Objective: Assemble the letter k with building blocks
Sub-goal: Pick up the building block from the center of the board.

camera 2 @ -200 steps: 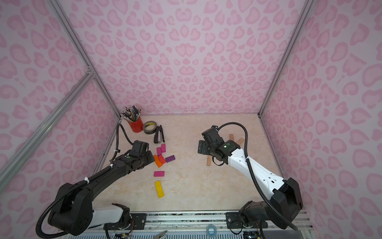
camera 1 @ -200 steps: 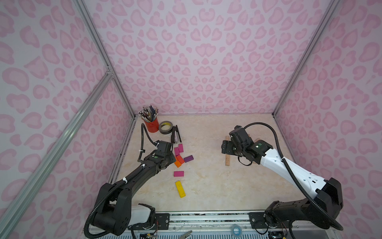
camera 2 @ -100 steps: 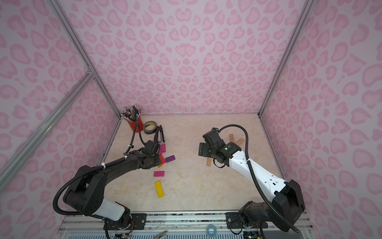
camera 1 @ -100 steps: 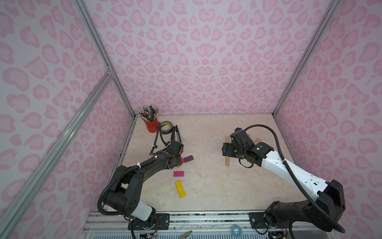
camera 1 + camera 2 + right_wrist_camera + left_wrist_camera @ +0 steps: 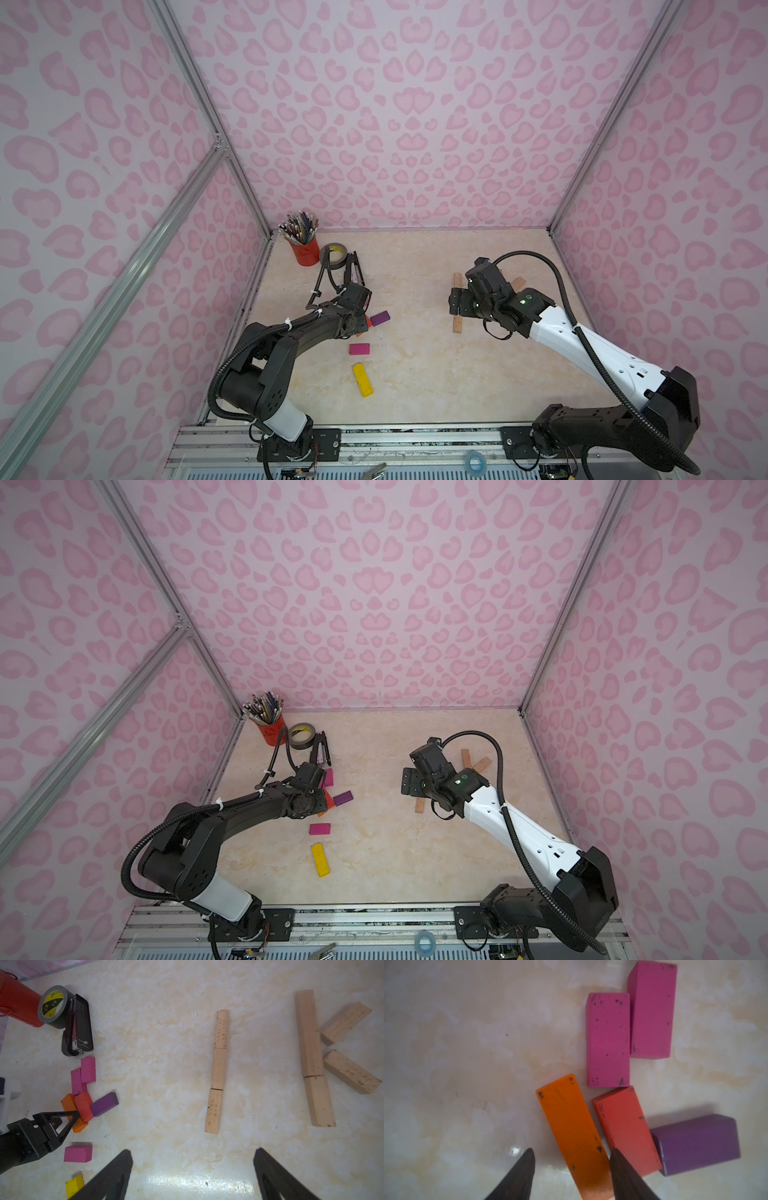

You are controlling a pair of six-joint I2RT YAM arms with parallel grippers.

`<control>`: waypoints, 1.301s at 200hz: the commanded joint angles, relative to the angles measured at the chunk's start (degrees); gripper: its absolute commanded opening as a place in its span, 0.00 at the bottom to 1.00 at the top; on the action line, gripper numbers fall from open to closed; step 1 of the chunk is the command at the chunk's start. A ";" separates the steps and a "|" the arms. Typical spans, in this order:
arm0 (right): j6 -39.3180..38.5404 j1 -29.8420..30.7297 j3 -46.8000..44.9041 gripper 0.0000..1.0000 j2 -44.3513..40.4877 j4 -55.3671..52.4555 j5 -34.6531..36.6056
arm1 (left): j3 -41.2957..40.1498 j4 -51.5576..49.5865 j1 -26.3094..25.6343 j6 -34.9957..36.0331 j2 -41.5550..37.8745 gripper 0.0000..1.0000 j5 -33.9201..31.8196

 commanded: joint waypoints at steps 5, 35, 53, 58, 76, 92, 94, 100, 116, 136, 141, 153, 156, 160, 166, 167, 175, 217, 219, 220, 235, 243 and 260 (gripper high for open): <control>-0.23 0.00 -0.17 0.93 -0.26 -0.59 1.09 | 0.69 0.08 0.02 0.51 0.92 0.62 0.15; -0.23 0.03 0.07 0.93 -0.54 -0.83 1.18 | 0.35 0.11 0.03 0.60 1.32 0.54 0.14; -0.13 0.00 0.17 0.93 -0.55 -1.01 1.41 | 0.03 0.06 0.02 0.54 0.61 0.41 0.14; -0.04 0.02 0.21 0.93 -0.52 -1.04 1.42 | -0.08 0.01 0.07 0.53 0.25 0.37 0.14; 0.21 0.00 0.38 0.93 -0.34 -1.06 1.35 | -0.44 -0.30 0.02 0.56 -1.00 0.22 0.14; 0.39 0.01 0.85 0.93 -0.13 -0.95 1.35 | -0.68 -0.81 0.06 0.58 -2.40 0.16 -0.02; 0.46 0.05 0.90 0.93 -0.12 -0.96 1.35 | -0.68 -0.89 0.03 0.54 -2.62 0.16 -0.03; 0.62 0.00 1.00 0.93 -0.02 -0.95 1.42 | -0.72 -1.06 0.03 0.46 -3.39 0.15 -0.19; 1.34 0.05 1.03 0.93 -0.36 -0.92 2.56 | -0.78 -1.22 -0.01 0.45 -6.65 0.13 0.09; 1.89 -0.34 0.11 0.94 -1.35 -0.99 5.51 | 0.56 -1.29 -1.18 1.35 -11.12 0.11 0.43; 1.89 -0.63 -0.24 0.95 -1.35 -1.00 6.24 | 1.25 -1.32 -2.09 1.78 -12.09 0.11 0.28; 2.36 -2.02 -1.31 0.98 -4.39 -1.35 7.35 | 3.25 -1.36 -5.23 3.17 -13.86 0.11 -1.05; 2.49 -2.65 -1.62 0.99 -4.74 -1.43 7.41 | 3.65 -1.23 -6.38 3.57 -14.17 0.11 -1.41; 2.86 -3.51 -2.09 1.00 -5.37 -1.60 7.35 | 4.46 -1.10 -7.88 4.13 -14.50 0.11 -1.85; 3.24 -5.11 -3.00 1.00 -6.28 -1.62 6.92 | 5.77 -0.99 -10.27 5.09 -14.66 0.10 -2.46; 3.27 -5.46 -3.19 0.99 -6.45 -1.57 6.82 | 6.01 -0.97 -10.71 5.28 -14.64 0.10 -2.56; 3.75 -8.03 -4.59 0.98 -7.96 -1.52 6.18 | 7.79 -0.46 -13.99 6.82 -14.31 0.10 -3.05; 2.89 -21.43 -12.48 0.90 -16.82 -2.37 2.95 | 20.18 -0.24 -34.90 15.97 -3.00 0.11 -10.67; 2.80 -22.01 -12.69 0.90 -17.17 -2.61 2.90 | 20.93 -0.33 -35.75 16.43 -2.13 0.11 -11.13; 2.74 -22.30 -12.79 0.90 -17.35 -2.77 2.87 | 21.28 -0.38 -36.15 16.57 -1.70 0.11 -11.25; 2.13 -26.56 -13.65 0.90 -19.90 -5.36 2.41 | 27.12 -2.10 -40.72 19.31 4.90 0.11 -13.04; 1.94 -28.62 -13.88 0.90 -21.29 -6.99 2.56 | 29.29 -2.68 -42.42 20.26 8.10 0.11 -13.50; 2.27 -32.84 -14.74 0.91 -24.86 -10.00 3.75 | 34.71 -2.40 -44.51 21.42 13.35 0.12 -12.05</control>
